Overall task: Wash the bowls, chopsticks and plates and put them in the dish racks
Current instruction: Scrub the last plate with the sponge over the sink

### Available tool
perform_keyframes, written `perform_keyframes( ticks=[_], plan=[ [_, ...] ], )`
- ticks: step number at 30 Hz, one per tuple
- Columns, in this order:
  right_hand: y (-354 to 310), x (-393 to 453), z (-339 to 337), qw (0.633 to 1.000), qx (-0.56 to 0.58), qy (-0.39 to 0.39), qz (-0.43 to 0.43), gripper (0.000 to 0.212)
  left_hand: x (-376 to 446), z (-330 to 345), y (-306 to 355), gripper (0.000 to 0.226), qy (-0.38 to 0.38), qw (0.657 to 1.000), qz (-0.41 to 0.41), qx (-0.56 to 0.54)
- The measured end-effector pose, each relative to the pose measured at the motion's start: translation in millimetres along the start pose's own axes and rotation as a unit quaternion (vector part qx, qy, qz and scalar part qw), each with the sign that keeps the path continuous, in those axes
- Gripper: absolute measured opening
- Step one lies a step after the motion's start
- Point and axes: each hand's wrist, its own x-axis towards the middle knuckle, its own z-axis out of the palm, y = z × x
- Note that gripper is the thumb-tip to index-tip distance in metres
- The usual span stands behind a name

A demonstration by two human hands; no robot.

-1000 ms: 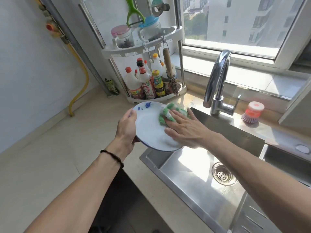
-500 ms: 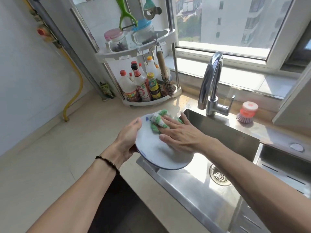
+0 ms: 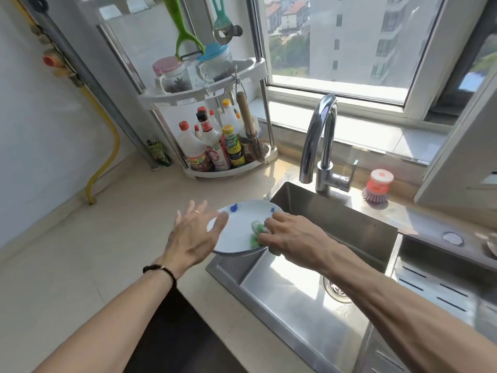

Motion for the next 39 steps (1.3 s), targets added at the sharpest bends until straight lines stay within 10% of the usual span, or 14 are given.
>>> perform_keyframes(
  ticks=[3,6,10,15,26,31,34,39],
  plan=[
    [6.9,-0.3,-2.0,0.998,0.051,-0.023,0.029,0.024,-11.9,14.3,1.5,0.083,-0.096,0.981,0.153,0.069],
    [7.9,-1.1,-1.9,0.994,0.097,-0.028,0.050,0.028,-14.2,25.7,0.2,0.037,0.035,0.968,0.237,0.077],
    [17.4,-4.6,2.9,0.973,0.122,-0.009,0.193,0.039,-16.5,18.0,11.3,0.032,0.085,0.975,0.202,0.017],
    [-25.6,6.6,-3.1,0.817,0.467,0.050,0.336,0.060,-17.2,1.0,32.5,0.040,0.007,0.968,0.064,-0.243],
    [-50.6,55.9,13.2,0.873,0.369,0.085,0.307,0.045,-26.3,-5.5,38.0,0.047,0.035,0.918,0.001,-0.396],
    [-31.8,68.6,10.9,0.825,0.435,0.124,0.340,0.034,-30.0,-11.0,35.2,0.042,0.046,0.930,-0.012,-0.364],
    [-48.5,71.4,14.7,0.876,0.375,0.118,0.281,0.041,-31.9,-14.1,36.1,0.046,0.063,0.921,-0.002,-0.384],
    [-20.6,78.2,8.5,0.805,0.445,0.140,0.366,0.040,-33.2,-14.8,37.4,0.044,0.063,0.940,-0.004,-0.336]
  ],
)
